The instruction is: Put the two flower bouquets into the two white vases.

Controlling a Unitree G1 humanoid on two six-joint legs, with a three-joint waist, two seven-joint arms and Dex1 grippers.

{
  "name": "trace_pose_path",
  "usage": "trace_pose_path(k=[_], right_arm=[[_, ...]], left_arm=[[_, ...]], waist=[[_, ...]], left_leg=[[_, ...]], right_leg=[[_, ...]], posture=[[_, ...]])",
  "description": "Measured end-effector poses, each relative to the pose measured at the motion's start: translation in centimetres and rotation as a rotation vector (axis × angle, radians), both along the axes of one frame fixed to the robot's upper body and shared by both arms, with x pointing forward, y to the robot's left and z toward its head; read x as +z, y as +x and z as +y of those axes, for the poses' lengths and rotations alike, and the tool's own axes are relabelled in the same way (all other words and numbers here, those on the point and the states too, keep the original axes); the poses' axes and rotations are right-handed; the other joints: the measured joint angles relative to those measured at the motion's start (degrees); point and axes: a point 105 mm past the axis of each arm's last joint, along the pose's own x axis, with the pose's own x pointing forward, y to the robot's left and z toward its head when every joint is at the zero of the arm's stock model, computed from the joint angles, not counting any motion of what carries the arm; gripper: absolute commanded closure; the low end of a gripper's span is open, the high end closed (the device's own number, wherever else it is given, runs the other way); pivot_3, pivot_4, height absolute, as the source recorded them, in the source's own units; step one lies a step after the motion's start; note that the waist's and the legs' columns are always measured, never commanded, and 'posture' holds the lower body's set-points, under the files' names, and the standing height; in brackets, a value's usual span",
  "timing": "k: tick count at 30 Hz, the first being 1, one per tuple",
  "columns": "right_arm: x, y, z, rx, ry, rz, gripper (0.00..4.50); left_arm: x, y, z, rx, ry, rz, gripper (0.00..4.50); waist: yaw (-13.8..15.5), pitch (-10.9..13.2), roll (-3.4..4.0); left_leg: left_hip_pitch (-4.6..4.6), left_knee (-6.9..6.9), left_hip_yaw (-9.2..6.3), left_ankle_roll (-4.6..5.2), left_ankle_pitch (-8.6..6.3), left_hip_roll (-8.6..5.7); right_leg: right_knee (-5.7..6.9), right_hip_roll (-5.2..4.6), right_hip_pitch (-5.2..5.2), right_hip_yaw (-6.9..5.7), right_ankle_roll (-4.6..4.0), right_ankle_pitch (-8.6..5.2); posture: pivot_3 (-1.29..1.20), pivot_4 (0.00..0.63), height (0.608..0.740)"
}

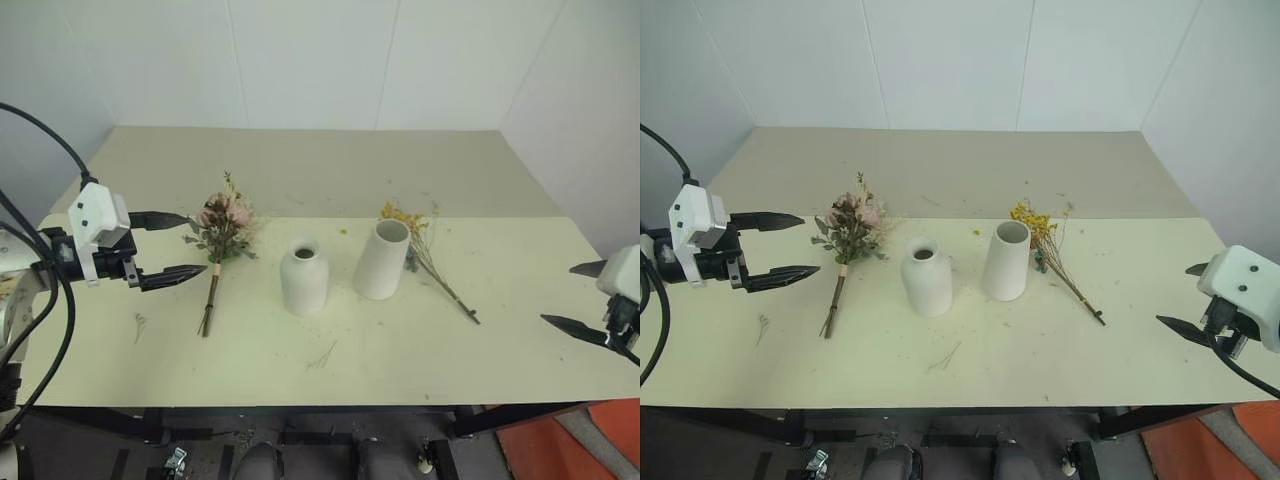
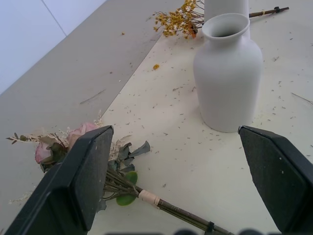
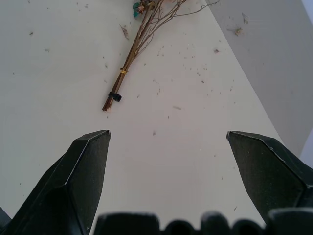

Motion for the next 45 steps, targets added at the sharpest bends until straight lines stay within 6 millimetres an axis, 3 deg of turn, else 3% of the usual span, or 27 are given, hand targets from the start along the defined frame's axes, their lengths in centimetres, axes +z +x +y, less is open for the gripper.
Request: trace_pose_path(k=[11,14,16,19,25,32,35,45], right_arm=[[1.0,0.7,0.6,-0.017,0.081,-0.02,0.0],[1.1,1.7,1.3,-0.041,0.144,0.028,0.0],[1.5,3.4,2.4,-0.059,0.22,0.041,0.0],[0.2,5.6,4.1,-0.08,0.267,0.114,0.0],[-4.3,10.4,6.9,-0.178,0.319,0.245,0.0],[-7.1,13.0,8.1,-0.233,0.275,0.321,0.0],[-8.0,13.5,8.5,-0.24,0.272,0.345,0.6],[-7.9,15.0,8.6,-0.267,0.246,0.336,4.0]], left_arm=[[0.0,0.0,0.1,0.003,-0.002,0.001,0.04],[0.6,0.1,-0.3,-0.009,-0.011,-0.023,0.04],[1.1,0.3,-1.5,-0.056,-0.036,-0.043,0.04],[0.6,0.6,-3.7,-0.128,-0.045,-0.026,0.04],[-0.2,1.0,-7.3,-0.246,-0.026,-0.007,0.04],[-0.6,1.0,-8.4,-0.28,-0.023,0.0,0.04],[-0.8,1.0,-8.3,-0.277,-0.019,0.003,0.0],[-2.0,0.9,-7.9,-0.243,-0.004,0.027,0.0]], waist=[[0.0,0.0,0.0],[0.0,0.0,0.0],[-0.2,0.0,0.0],[-0.2,0.0,-0.02],[-0.2,0.0,-0.01],[0.0,0.0,-0.01],[0.0,0.0,-0.01],[0.0,0.0,0.0]], left_leg=[[0.0,0.0,0.0,0.0,0.0,0.01],[0.04,0.02,0.01,0.0,0.0,0.0],[0.04,0.06,0.04,0.0,0.01,0.0],[0.04,0.06,0.02,0.01,0.01,0.01],[-0.33,0.08,0.02,0.01,0.01,-0.03],[-0.39,0.08,0.04,0.05,-0.02,-0.03],[-0.36,0.08,0.03,0.05,-0.02,-0.03],[-0.36,0.07,0.03,0.05,-0.02,-0.02]], right_leg=[[0.01,0.01,0.0,0.0,0.0,0.0],[0.02,0.0,0.03,0.01,-0.01,0.02],[0.01,0.0,0.03,0.05,0.0,0.07],[0.02,0.04,0.01,0.05,-0.02,0.08],[0.0,0.02,-0.32,0.08,0.0,0.08],[-0.05,0.01,-0.36,0.07,0.01,0.08],[-0.02,0.01,-0.35,0.07,0.01,0.08],[-0.02,0.01,-0.35,0.06,0.01,0.08]], posture=[[0.0,0.15,0.74],[0.0,0.15,0.74],[0.0,0.15,0.74],[0.0,0.15,0.74],[0.0,0.15,0.74],[0.0,0.15,0.74],[0.0,0.15,0.74],[0.0,0.15,0.74]])
